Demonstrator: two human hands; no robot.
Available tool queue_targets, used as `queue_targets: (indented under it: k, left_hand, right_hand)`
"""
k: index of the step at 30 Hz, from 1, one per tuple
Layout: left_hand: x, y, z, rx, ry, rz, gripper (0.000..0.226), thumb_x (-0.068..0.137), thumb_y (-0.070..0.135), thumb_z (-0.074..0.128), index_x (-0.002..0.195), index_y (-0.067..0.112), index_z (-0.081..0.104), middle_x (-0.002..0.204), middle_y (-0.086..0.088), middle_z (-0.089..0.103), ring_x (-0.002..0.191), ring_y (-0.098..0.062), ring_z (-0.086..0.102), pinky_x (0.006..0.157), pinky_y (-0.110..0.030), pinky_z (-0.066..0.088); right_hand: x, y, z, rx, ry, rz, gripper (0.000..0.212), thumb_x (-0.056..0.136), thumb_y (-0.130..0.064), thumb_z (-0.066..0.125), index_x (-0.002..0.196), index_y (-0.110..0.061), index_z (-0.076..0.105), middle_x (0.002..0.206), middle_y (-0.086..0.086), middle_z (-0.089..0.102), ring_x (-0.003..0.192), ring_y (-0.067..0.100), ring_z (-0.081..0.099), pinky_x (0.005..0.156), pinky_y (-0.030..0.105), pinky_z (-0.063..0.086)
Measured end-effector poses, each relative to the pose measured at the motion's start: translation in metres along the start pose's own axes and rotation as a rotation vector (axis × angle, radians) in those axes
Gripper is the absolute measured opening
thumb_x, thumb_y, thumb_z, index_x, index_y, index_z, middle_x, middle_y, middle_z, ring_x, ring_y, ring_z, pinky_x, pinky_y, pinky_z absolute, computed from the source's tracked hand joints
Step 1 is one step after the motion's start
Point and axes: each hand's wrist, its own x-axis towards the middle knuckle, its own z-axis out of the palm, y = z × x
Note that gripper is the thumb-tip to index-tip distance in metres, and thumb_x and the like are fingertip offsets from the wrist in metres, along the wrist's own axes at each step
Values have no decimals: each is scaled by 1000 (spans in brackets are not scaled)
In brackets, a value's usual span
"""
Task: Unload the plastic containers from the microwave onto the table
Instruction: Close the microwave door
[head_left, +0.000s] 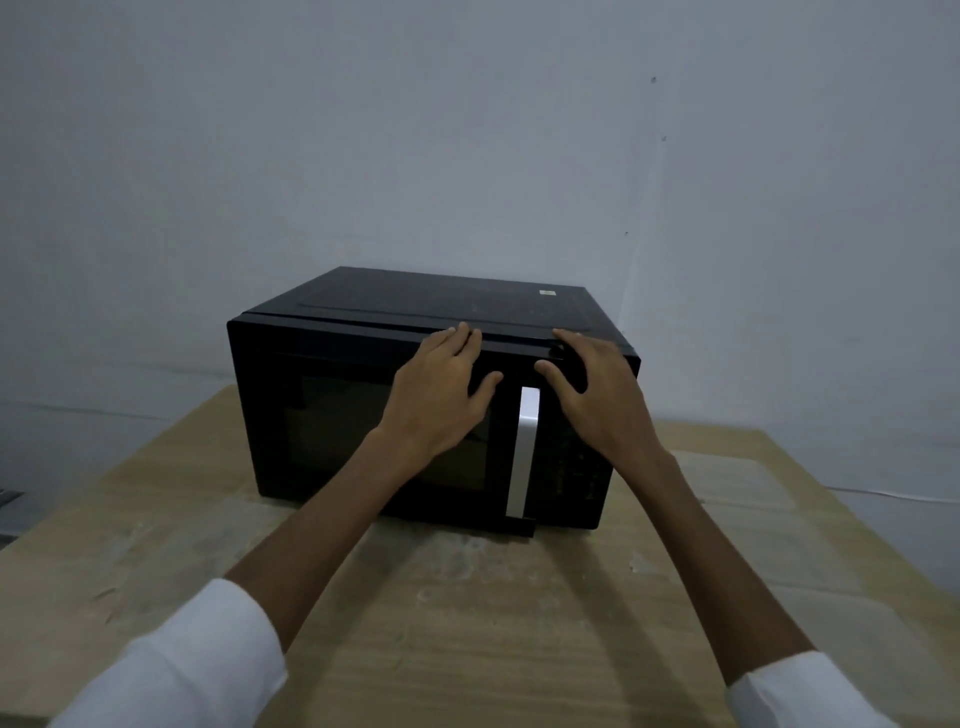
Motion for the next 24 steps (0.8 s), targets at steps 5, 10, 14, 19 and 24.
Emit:
queue_targets:
  k: [5,10,14,19,24]
  left_hand:
    - [11,-8,9,28,-16,2,77,97,60,35,155,10,25,163,-12,23,153,-24,15,119,-29,4]
    - [23,-19,13,87,-7,28,81,91,71,35,148,14,42,154,-7,44,145,-24,36,121,-39,19]
    - [30,-28,10,97,-12,42,85,85,78,37,144,18,48,151,-4,49,141,-22,43,117,-38,28]
    - [32,-29,14,117,43,57,81,86,77,35,138,18,53,140,-3,58,129,-22,52,110,-38,37]
    - [35,-28,16,108,46,52,82,84,78,32,135,18,54,131,-3,60,123,-21,53,104,-36,41]
  right_hand:
    - [8,4,-4,13,-9,6,59,90,-58,56,137,-23,55,130,-1,63,125,12,50,102,23,36]
    - [11,10,-7,-27,-35,4,71,85,-68,53,140,-23,53,140,-1,58,132,15,47,110,31,36]
    - [13,13,-6,-85,-29,-5,75,84,-72,49,138,-21,56,143,-2,56,135,16,47,114,34,32]
    - [14,13,-3,-72,-16,5,73,84,-70,51,136,-19,59,140,-1,59,132,17,49,113,39,35]
    - [15,14,3,-57,6,11,70,85,-67,52,133,-17,62,136,1,62,130,19,53,111,44,39]
